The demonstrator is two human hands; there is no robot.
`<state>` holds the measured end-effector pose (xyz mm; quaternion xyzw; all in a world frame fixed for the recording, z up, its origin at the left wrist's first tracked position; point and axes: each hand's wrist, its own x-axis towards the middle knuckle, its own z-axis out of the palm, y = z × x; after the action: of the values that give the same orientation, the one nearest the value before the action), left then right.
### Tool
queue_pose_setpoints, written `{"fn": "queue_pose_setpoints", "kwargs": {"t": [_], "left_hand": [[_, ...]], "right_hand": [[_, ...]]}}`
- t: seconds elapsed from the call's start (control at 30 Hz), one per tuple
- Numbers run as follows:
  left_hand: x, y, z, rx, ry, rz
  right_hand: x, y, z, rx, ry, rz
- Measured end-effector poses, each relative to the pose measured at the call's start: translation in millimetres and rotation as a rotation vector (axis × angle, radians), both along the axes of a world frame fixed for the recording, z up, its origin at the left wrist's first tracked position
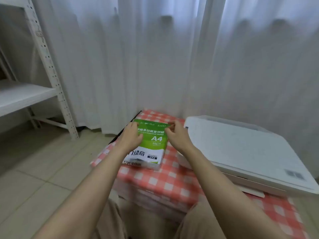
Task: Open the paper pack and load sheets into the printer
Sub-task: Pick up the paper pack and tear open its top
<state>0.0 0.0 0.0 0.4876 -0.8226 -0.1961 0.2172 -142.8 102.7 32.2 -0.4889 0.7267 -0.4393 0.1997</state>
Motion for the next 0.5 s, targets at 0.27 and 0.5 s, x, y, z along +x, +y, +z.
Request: {"fn": "queue_pose_setpoints", "kwargs": {"t": [0.27,0.5], "left_hand": [[39.6,-24.7,-53.2,0.124,0.001,0.14],[53.1,-50.1,-103.4,0.349,-0.09,0.31]], "right_hand": [[9.5,-22.5,-51.6,0.295,0.035,0.021],[9.5,-46.7,-102.4,0.442,-0.006,-0.034]]}}
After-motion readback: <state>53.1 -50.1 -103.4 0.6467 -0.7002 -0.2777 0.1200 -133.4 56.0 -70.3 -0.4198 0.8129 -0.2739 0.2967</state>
